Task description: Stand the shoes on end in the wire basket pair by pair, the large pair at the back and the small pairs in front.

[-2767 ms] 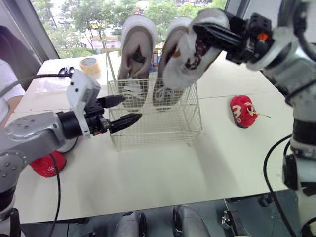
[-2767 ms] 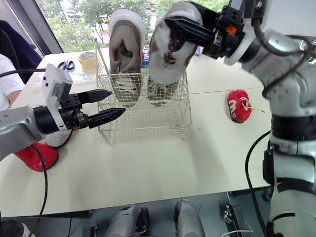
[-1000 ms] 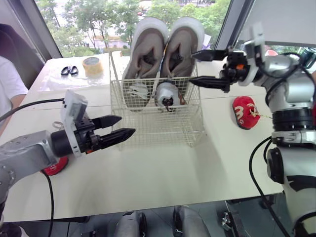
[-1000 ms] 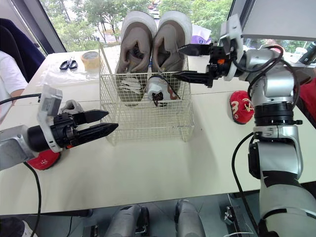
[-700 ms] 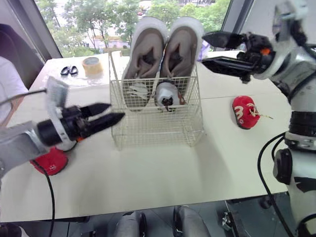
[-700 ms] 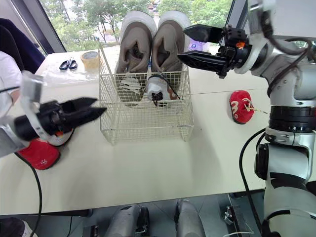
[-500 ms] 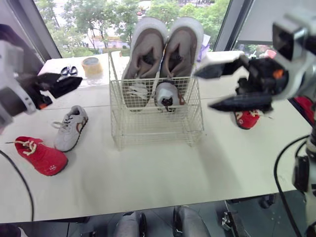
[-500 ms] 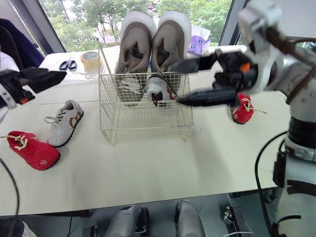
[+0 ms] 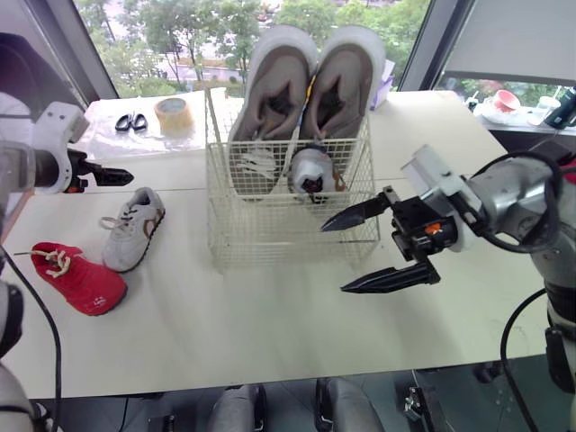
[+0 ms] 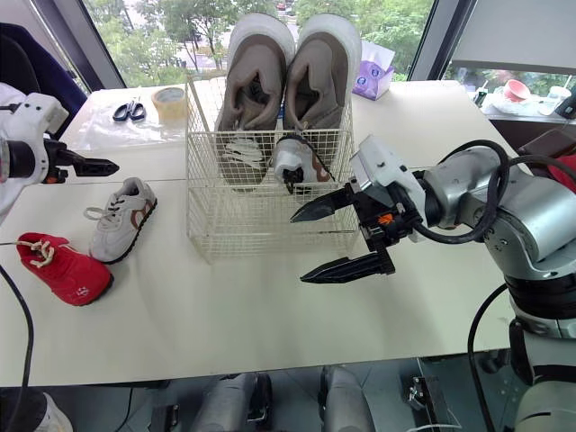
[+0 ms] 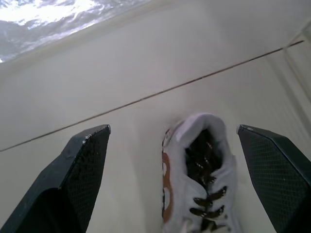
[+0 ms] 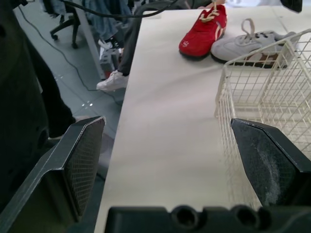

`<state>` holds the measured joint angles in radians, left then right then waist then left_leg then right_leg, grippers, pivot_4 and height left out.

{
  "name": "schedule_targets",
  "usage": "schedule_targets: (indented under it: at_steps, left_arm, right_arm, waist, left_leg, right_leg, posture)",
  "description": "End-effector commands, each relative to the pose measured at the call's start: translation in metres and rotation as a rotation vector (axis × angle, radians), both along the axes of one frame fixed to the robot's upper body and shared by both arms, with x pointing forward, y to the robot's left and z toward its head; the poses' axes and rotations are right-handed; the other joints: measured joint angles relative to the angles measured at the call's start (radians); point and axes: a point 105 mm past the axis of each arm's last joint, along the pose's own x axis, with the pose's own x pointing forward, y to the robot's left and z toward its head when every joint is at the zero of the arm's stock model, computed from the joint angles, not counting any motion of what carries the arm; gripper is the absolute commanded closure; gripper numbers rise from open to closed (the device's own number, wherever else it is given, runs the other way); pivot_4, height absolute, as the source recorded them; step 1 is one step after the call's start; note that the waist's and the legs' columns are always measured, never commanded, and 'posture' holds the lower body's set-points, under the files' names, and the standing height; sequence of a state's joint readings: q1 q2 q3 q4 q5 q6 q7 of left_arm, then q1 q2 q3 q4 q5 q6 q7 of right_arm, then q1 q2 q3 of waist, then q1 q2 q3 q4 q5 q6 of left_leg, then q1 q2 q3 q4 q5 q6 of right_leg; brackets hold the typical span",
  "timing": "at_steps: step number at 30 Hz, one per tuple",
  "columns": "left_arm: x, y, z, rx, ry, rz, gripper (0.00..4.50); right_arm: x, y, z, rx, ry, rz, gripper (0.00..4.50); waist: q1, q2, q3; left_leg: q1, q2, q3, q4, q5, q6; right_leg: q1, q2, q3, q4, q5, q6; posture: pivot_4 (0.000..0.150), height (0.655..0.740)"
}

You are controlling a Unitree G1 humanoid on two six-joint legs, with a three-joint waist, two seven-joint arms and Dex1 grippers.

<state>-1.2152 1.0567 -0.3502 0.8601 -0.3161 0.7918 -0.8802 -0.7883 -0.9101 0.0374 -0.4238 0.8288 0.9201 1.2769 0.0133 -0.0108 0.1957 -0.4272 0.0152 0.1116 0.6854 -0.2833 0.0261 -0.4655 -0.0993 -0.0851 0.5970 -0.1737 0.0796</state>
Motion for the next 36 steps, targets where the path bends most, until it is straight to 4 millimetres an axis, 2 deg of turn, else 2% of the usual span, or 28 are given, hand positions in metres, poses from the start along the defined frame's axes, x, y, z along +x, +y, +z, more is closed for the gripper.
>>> schedule_targets:
  at_steps: [1,6,9,12,18,19,22,26,30,32,34,35,36]
  left_arm:
    - [0.002,0.013,-0.011,0.066,0.047,0.006,0.20]
    - [0.013,-0.012,-0.041,-0.032,0.121,-0.062,0.20]
    - [0.015,-0.010,-0.061,0.003,0.151,-0.034,0.20]
    - [0.016,-0.004,-0.076,0.062,0.158,0.008,1.05]
    - [0.018,-0.006,-0.078,0.047,0.143,0.012,4.16]
    - [0.018,-0.006,-0.077,0.044,0.140,0.011,4.46]
    - [0.020,-0.004,-0.067,0.021,0.099,0.029,4.46]
    - [0.030,-0.003,-0.004,-0.146,-0.128,0.095,4.46]
    - [0.026,-0.012,0.093,-0.388,-0.424,0.090,4.46]
    - [0.016,-0.016,0.135,-0.488,-0.543,0.064,4.46]
    - [0.002,-0.023,0.174,-0.507,-0.698,0.008,4.46]
    - [-0.015,-0.033,0.204,-0.539,-0.840,-0.040,4.46]
    - [-0.034,-0.046,0.225,-0.587,-0.967,-0.087,4.46]
  right_arm:
    - [-0.009,0.004,0.013,0.062,-0.047,-0.007,0.01]
    - [-0.009,0.007,0.016,0.096,-0.046,-0.038,0.01]
    - [-0.007,0.007,0.018,0.108,-0.052,-0.061,0.01]
    - [-0.005,0.006,0.019,0.115,-0.056,-0.081,0.00]
    - [-0.004,0.004,0.018,0.114,-0.051,-0.102,0.00]
    - [-0.003,0.003,0.018,0.115,-0.050,-0.104,0.00]
    - [-0.001,0.002,0.018,0.113,-0.051,-0.113,0.00]
    - [0.003,-0.003,0.018,0.106,-0.050,-0.137,0.00]
    - [0.011,-0.007,0.020,0.119,-0.048,-0.169,0.00]
    - [0.014,-0.009,0.023,0.134,-0.047,-0.186,0.00]
    - [0.017,-0.011,0.026,0.153,-0.041,-0.205,0.00]
    - [0.020,-0.014,0.028,0.165,-0.036,-0.229,0.00]
    - [0.023,-0.017,0.030,0.179,-0.028,-0.254,0.00]
  waist:
    - [-0.001,0.000,0.000]
    - [0.001,-0.004,0.000]
    - [-0.001,-0.005,0.000]
    - [-0.007,-0.005,0.000]
    - [-0.006,-0.005,0.000]
    - [-0.006,-0.005,0.000]
    - [-0.006,-0.005,0.000]
    - [-0.004,-0.009,0.001]
    - [-0.001,-0.012,0.001]
    - [-0.002,-0.012,0.001]
    - [-0.004,-0.012,0.001]
    - [-0.004,-0.012,0.001]
    - [-0.004,-0.012,0.001]
  left_leg:
    - [0.000,0.000,0.000,0.000,0.000,0.000]
    - [0.000,0.001,0.000,0.001,-0.001,0.001]
    - [0.000,0.002,-0.002,0.002,-0.001,0.002]
    - [0.001,0.002,-0.003,0.003,-0.002,0.004]
    - [0.000,0.002,-0.003,0.007,-0.005,0.009]
    - [0.000,0.002,-0.003,0.008,-0.006,0.011]
    - [0.000,0.002,-0.003,0.012,-0.008,0.015]
    - [-0.001,0.002,-0.003,0.014,-0.009,0.015]
    - [-0.004,0.002,-0.006,0.015,-0.009,0.015]
    - [-0.004,0.002,-0.006,0.015,-0.008,0.013]
    - [-0.004,0.001,-0.005,0.015,-0.008,0.013]
    - [-0.004,0.001,-0.005,0.015,-0.008,0.013]
    - [-0.004,0.001,-0.004,0.015,-0.008,0.013]
  right_leg:
    - [0.000,0.000,0.000,0.000,0.000,0.000]
    - [0.000,0.000,0.000,0.000,0.000,0.000]
    - [0.000,-0.002,0.000,0.000,0.000,0.000]
    - [0.000,-0.004,0.000,0.000,0.000,0.000]
    - [0.001,-0.003,0.000,0.002,0.000,0.001]
    - [0.001,-0.003,0.000,0.002,0.000,0.001]
    - [0.003,-0.004,0.000,0.002,0.000,0.001]
    - [0.003,-0.005,0.000,0.002,0.002,0.003]
    - [0.003,-0.005,-0.002,0.002,0.002,0.004]
    - [0.004,-0.005,-0.002,0.001,0.003,0.006]
    - [0.004,-0.006,-0.002,0.001,0.004,0.007]
    - [0.004,-0.007,-0.001,0.001,0.004,0.007]
    - [0.004,-0.007,-0.001,0.001,0.004,0.007]
  posture:
    - [0.150,0.7400]
    - [0.150,0.7400]
    - [0.150,0.7400]
    - [0.150,0.7400]
    - [0.150,0.7400]
    - [0.150,0.7400]
    - [0.150,0.7400]
    - [0.150,0.7400]
    - [0.150,0.7400]
    - [0.150,0.7400]
    - [0.150,0.7400]
    - [0.150,0.7400]
    - [0.150,0.7400]
